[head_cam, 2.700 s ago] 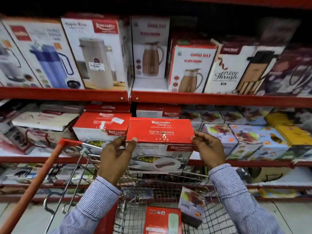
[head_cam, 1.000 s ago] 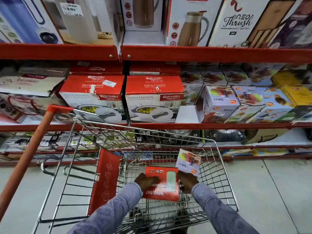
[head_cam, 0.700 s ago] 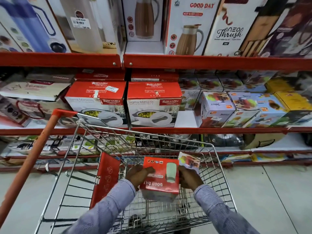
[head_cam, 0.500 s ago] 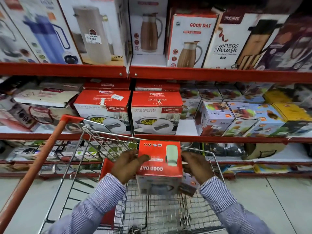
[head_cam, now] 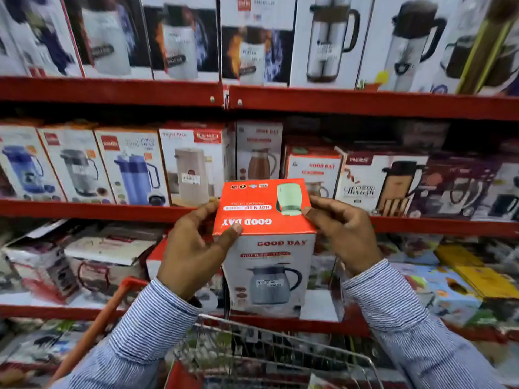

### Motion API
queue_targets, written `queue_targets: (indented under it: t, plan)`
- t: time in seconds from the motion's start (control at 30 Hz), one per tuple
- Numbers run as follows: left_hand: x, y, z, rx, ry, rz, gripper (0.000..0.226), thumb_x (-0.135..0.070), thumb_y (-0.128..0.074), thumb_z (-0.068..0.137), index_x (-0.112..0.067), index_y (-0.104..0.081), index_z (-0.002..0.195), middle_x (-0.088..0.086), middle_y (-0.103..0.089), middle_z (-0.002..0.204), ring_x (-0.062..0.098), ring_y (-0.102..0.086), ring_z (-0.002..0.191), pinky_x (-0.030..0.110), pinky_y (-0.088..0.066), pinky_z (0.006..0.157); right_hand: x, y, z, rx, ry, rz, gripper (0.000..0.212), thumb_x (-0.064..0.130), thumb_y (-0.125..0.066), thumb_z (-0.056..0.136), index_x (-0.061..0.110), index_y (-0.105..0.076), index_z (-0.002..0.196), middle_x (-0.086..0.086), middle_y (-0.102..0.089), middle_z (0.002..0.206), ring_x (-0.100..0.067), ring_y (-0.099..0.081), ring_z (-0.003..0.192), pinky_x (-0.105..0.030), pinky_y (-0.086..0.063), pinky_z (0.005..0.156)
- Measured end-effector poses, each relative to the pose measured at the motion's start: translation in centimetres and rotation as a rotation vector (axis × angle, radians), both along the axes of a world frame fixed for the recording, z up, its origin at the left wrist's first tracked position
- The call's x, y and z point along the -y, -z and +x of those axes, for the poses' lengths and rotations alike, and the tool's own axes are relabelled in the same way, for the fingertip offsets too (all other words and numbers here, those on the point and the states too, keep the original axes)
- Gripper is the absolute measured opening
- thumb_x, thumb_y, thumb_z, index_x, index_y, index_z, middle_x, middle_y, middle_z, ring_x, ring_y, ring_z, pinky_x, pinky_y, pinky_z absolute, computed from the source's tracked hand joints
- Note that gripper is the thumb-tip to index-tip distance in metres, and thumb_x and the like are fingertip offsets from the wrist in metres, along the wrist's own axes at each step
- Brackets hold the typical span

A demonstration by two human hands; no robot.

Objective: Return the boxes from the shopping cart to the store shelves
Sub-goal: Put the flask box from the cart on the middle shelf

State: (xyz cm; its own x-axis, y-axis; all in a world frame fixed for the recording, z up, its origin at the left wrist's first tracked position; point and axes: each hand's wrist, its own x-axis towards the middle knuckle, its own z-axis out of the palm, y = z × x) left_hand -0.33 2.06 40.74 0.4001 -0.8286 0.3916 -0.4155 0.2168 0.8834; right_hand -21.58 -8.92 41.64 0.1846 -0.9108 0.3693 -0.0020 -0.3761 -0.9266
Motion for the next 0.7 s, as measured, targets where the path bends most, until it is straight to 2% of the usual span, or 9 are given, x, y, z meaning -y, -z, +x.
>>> queue_targets:
  t: [0.1, 0.17, 0.23, 0.3, 0.43, 0.57, 0.63, 0.7]
  plan:
    - [1.3, -2.8, 0.8, -0.023, 0.017, -0.056, 0.062, -0.034, -0.076, 0.076, -0.019, -0.058, 0.133, -0.005, -0.07, 0.119, 0.013, -0.069, 0.107, 0.031, -0.062, 0.081, 1.3, -2.9, 0.8, 0.026, -0.018, -0.051, 0.031, 0.015, -0.075, 0.079, 0.015, -0.072, 0.11, 0.02, -0.076, 0.081, 0.002, -0.072, 0.08, -0.012, -0.055, 0.065]
    - [2.1, -4.4, 1.3, 0.013, 0.008, -0.095, 0.055, -0.029, -0.075, 0.08, -0.021, -0.058, 0.132, -0.008, -0.069, 0.118, 0.01, -0.067, 0.106, 0.02, -0.061, 0.072, 2.2, -4.3, 1.3, 0.056, -0.027, -0.06, 0.029, 0.015, -0.074, 0.081, 0.012, -0.072, 0.11, 0.012, -0.078, 0.084, -0.003, -0.074, 0.078, -0.016, -0.056, 0.063]
    - [3.0, -5.7, 1.8, 0.026, 0.009, -0.124, 0.049, -0.026, -0.074, 0.082, -0.021, -0.059, 0.129, -0.011, -0.069, 0.115, 0.009, -0.066, 0.106, 0.01, -0.057, 0.064, 3.0, -5.5, 1.8, 0.059, -0.029, -0.075, 0.032, 0.015, -0.072, 0.082, 0.009, -0.071, 0.113, 0.0, -0.078, 0.096, -0.011, -0.074, 0.083, -0.023, -0.058, 0.068]
    - [4.0, -6.9, 2.2, 0.045, 0.016, -0.144, 0.045, -0.023, -0.074, 0.084, -0.023, -0.059, 0.127, -0.012, -0.069, 0.113, 0.01, -0.066, 0.107, 0.008, -0.055, 0.062, 3.9, -6.6, 2.3, 0.071, -0.049, -0.079, 0.034, 0.013, -0.07, 0.084, 0.007, -0.068, 0.118, -0.006, -0.076, 0.103, -0.013, -0.073, 0.086, -0.022, -0.058, 0.069]
    - [5.9, -8.2, 3.1, 0.083, 0.007, -0.161, 0.05, -0.02, -0.073, 0.085, -0.02, -0.057, 0.132, -0.007, -0.069, 0.118, 0.014, -0.066, 0.109, 0.019, -0.058, 0.071, 5.6, -8.1, 3.1, 0.066, -0.088, -0.078, 0.035, 0.011, -0.066, 0.088, 0.008, -0.065, 0.122, -0.006, -0.074, 0.107, -0.016, -0.072, 0.092, -0.021, -0.059, 0.069]
    - [8.0, -8.3, 4.2, 0.097, 0.0, -0.173, 0.053, -0.016, -0.073, 0.086, -0.019, -0.055, 0.135, -0.006, -0.067, 0.12, 0.014, -0.064, 0.111, 0.016, -0.057, 0.07, 7.2, -8.5, 4.0, 0.069, -0.122, -0.071, 0.037, 0.009, -0.063, 0.089, 0.007, -0.061, 0.127, -0.008, -0.072, 0.114, -0.016, -0.07, 0.099, -0.024, -0.059, 0.078]
    - [9.3, -8.1, 4.8, 0.094, 0.001, -0.169, 0.055, -0.014, -0.072, 0.086, -0.018, -0.053, 0.137, -0.003, -0.066, 0.125, 0.017, -0.063, 0.114, 0.026, -0.059, 0.078, 8.0, -8.5, 4.4, 0.059, -0.132, -0.064, 0.038, 0.01, -0.062, 0.09, 0.011, -0.061, 0.128, -0.007, -0.071, 0.117, -0.017, -0.069, 0.105, -0.027, -0.058, 0.083]
    - [10.5, -7.8, 5.3, 0.082, 0.003, -0.153, 0.058, -0.012, -0.072, 0.086, -0.017, -0.051, 0.139, 0.0, -0.064, 0.13, 0.021, -0.062, 0.118, 0.039, -0.059, 0.089, 8.9, -8.4, 4.9, 0.054, -0.139, -0.061, 0.038, 0.011, -0.061, 0.091, 0.012, -0.059, 0.129, -0.005, -0.07, 0.118, -0.014, -0.068, 0.104, -0.022, -0.058, 0.08]
